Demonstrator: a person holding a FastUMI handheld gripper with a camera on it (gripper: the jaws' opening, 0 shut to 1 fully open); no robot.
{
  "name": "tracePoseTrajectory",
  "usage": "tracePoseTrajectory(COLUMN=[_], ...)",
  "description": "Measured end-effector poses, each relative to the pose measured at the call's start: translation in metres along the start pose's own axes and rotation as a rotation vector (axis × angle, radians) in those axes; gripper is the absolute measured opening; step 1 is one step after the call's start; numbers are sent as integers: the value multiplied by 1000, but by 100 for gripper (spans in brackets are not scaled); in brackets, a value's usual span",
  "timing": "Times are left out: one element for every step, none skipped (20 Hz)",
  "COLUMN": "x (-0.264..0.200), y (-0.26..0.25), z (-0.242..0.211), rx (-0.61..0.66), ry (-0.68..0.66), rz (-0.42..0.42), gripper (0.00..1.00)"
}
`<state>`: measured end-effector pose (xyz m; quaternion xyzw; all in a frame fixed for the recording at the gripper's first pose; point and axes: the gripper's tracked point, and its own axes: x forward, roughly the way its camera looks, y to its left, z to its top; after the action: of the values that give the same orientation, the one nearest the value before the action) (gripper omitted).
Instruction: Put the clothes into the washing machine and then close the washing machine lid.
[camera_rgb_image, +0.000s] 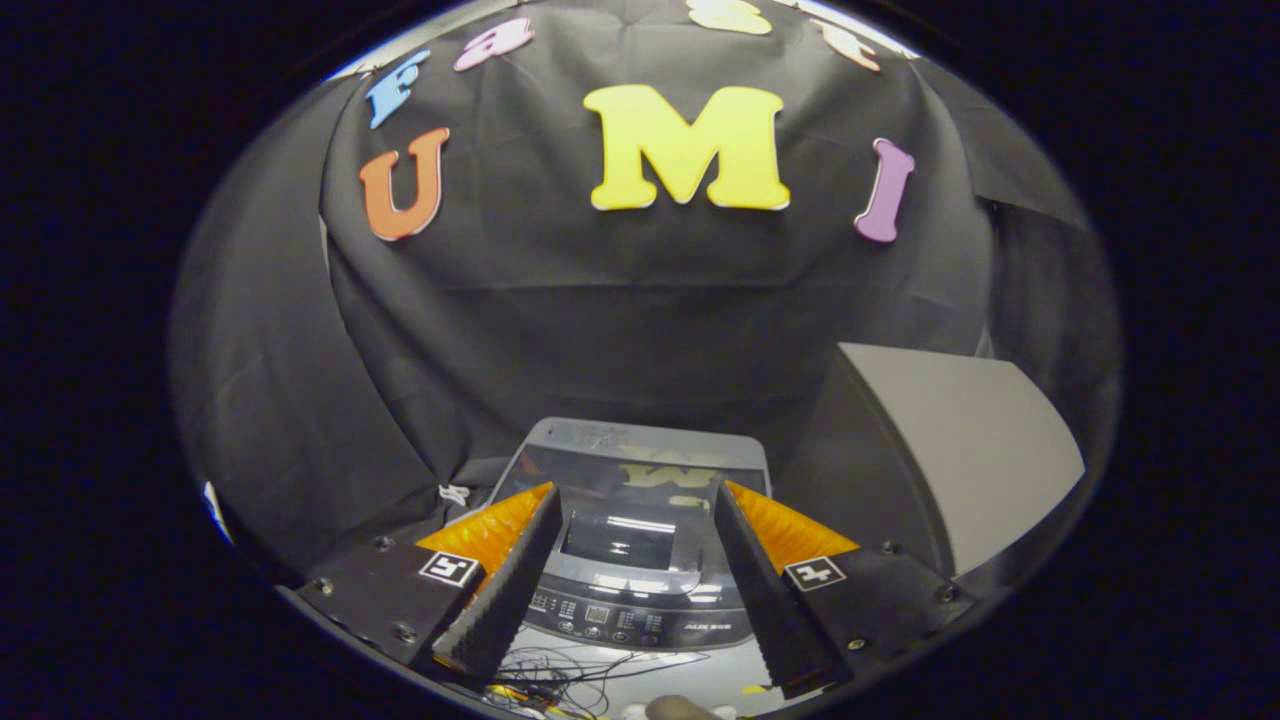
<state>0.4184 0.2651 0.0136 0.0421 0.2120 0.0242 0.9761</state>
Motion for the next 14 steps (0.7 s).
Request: tracePoseTrajectory(x=[-16,-34,-53,-72,-91,-107,-126,-145,-166,-186,-206,-226,-243,-263], y=[-11,-22,-35,-49,-63,-76,-90,-107,-125,-140,-153,-168,-181,-196], z=[7,10,15,19,24,25,26,27,25,24,18,12,6,-2], rx=[9,19,27,37,46,50,50,48,43,41,39,38,37,37], ry=[-26,-55,-80,-110,-140,-164,-188,-217,-241,-270,-286,-303,-316,-333], rz=[-2,-2,-5,-9,-11,-15,-19,-29,-42,-46,-49,-50,-53,-60], gripper=[96,96,96,96,96,96,96,97,99,99,99,99,99,99])
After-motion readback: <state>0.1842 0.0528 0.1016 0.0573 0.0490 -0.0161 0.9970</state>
